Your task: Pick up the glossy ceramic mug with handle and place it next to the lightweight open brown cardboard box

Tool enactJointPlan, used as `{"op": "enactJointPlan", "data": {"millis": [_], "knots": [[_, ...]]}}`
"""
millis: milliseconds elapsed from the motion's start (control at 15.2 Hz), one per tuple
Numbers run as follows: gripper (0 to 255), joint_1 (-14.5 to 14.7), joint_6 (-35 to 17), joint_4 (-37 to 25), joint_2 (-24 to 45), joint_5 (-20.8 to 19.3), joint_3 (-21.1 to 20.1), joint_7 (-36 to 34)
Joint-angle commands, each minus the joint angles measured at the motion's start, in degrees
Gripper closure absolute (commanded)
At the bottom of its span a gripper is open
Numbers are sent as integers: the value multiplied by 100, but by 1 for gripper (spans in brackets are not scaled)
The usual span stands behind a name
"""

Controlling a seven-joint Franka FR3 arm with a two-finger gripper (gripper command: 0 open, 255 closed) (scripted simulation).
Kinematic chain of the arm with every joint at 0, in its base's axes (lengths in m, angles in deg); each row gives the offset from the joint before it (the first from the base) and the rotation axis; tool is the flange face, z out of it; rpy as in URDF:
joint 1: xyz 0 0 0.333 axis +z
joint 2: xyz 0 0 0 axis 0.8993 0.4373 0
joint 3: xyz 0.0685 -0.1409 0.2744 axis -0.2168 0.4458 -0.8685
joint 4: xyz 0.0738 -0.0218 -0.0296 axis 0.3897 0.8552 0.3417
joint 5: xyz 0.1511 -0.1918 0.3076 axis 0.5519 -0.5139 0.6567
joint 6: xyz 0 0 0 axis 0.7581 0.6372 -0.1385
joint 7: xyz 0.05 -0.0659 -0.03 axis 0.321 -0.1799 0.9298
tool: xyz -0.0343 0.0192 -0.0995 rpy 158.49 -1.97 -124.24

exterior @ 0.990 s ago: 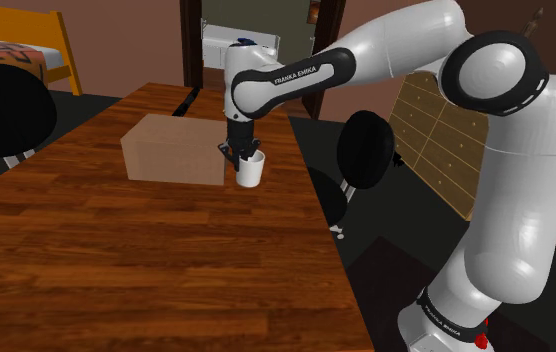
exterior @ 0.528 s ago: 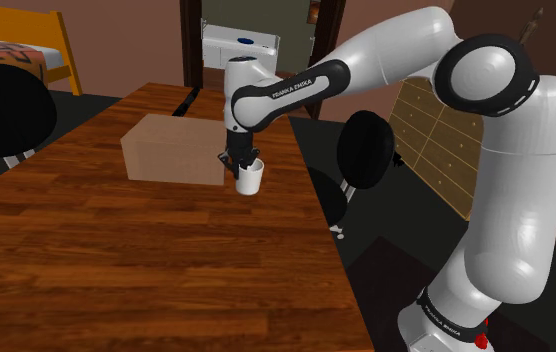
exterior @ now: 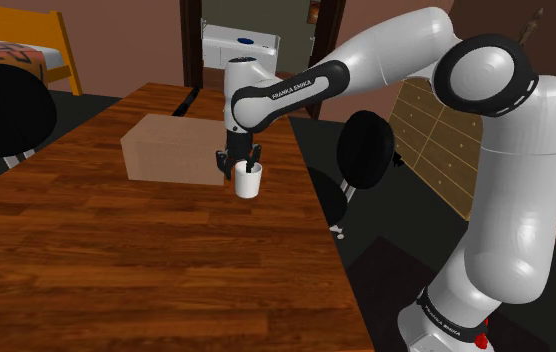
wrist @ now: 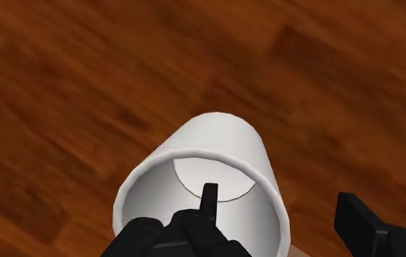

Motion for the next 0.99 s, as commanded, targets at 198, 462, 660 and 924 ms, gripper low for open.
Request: {"op": "enactJointPlan", "data": {"millis": [198, 462, 660, 924], "knots": [[0, 0, 0, -1, 0, 0, 0, 0], [0, 4, 621, -353, -278, 109, -51, 71], [0, 4, 620, -353, -278, 109, -51, 71], [0, 4, 621, -353, -278, 109, -51, 71]]}}
